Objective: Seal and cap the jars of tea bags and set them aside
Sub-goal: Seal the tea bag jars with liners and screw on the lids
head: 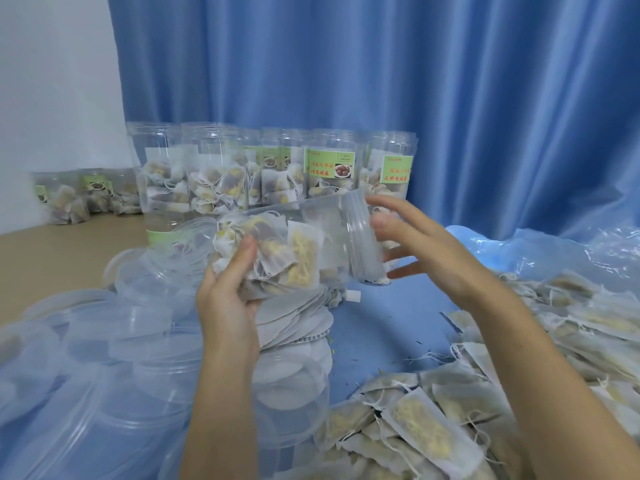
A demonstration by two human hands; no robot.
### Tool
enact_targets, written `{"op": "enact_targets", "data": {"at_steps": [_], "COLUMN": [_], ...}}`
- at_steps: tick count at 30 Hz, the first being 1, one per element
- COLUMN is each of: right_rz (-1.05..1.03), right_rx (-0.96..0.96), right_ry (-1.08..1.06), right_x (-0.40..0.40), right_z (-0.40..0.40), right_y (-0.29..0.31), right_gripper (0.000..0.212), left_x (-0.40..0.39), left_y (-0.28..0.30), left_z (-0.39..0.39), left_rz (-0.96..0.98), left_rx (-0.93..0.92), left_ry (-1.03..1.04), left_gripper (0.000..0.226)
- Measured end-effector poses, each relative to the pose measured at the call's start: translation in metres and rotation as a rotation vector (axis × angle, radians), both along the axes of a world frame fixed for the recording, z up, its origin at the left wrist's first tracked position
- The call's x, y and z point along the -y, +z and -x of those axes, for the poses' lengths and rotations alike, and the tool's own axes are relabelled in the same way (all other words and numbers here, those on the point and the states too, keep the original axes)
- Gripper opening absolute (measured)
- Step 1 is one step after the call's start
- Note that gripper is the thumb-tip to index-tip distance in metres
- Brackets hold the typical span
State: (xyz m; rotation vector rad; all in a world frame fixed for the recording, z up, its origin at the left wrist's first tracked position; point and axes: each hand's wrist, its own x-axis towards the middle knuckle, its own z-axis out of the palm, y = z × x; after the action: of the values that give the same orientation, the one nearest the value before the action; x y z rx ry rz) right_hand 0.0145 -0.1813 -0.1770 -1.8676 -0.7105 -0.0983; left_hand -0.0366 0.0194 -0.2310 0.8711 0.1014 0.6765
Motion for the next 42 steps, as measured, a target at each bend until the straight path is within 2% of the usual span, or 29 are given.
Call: {"op": "enact_targets", "data": {"at_steps": [5,11,14,16,18,19,21,24,26,28,31,34,36,38,40,42], "right_rz": [0.058,0.12,0.119,0.083,0.027,0.044,0.142,0.143,0.164,0.177,0.076,0.02,-0.004,-0.044,-0.11,-0.192], "right_rx": [-0.087,0.145,0.19,0.11,-0.076,-0.136,-0.159,-0.034,0.09,0.209,0.123,0.082,0.007,-0.04,-0.035,0.03], "right_ry": [0.067,0.247,0.245,0.194,0.089,0.037,0.008,0.179,0.255,0.193,0.049,-0.075,-0.042,0.049,0.106,0.09], "right_x": [0.006,-0.003,-0.006,-0.008,-0.012,-0.012,-0.007,-0.002,-0.001,-0.004,-0.012,-0.016,-0.017,-0.019,-0.024,-0.03], "right_z": [-0.004,-0.001,-0.004,-0.005,-0.004,-0.003,-0.007,-0.007,-0.004,-0.004,-0.003,-0.007,-0.008,-0.007,-0.005,-0.001], "right_y": [-0.006,-0.012,-0.017,-0.019,-0.019,-0.018,-0.019,-0.017,-0.015,-0.017,-0.02,-0.024,-0.025,-0.026,-0.027,-0.025], "right_gripper": [0.066,0.084,0.083,0.073,0.055,0.057,0.079,0.091,0.105,0.098,0.082,0.084,0.086,0.097,0.114,0.115], "left_x": [-0.006,-0.013,-0.014,-0.014,-0.014,-0.013,-0.011,-0.008,-0.008,-0.008,-0.006,0.0,0.002,0.001,0.003,0.008], "left_y": [-0.008,-0.013,-0.015,-0.015,-0.016,-0.017,-0.018,-0.019,-0.02,-0.021,-0.023,-0.025,-0.024,-0.022,-0.018,-0.011], "left_z": [0.0,0.004,0.006,0.006,0.005,0.004,0.001,-0.001,-0.001,-0.001,-0.004,-0.006,-0.007,-0.008,-0.009,-0.008], "left_rz": [-0.035,-0.032,-0.014,0.005,0.018,0.02,0.028,0.077,0.103,0.121,0.14,0.175,0.19,0.197,0.212,0.192], "left_rx": [-0.039,-0.053,-0.053,-0.048,-0.039,-0.037,-0.03,0.012,0.023,0.026,0.075,0.131,0.103,0.083,0.068,0.024], "left_ry": [-0.007,-0.034,-0.058,-0.063,-0.07,-0.074,-0.096,-0.153,-0.176,-0.2,-0.211,-0.216,-0.203,-0.169,-0.178,-0.246], "left_gripper": [0.044,0.049,0.054,0.051,0.048,0.048,0.046,0.033,0.035,0.042,0.039,0.026,0.03,0.039,0.04,0.043]}}
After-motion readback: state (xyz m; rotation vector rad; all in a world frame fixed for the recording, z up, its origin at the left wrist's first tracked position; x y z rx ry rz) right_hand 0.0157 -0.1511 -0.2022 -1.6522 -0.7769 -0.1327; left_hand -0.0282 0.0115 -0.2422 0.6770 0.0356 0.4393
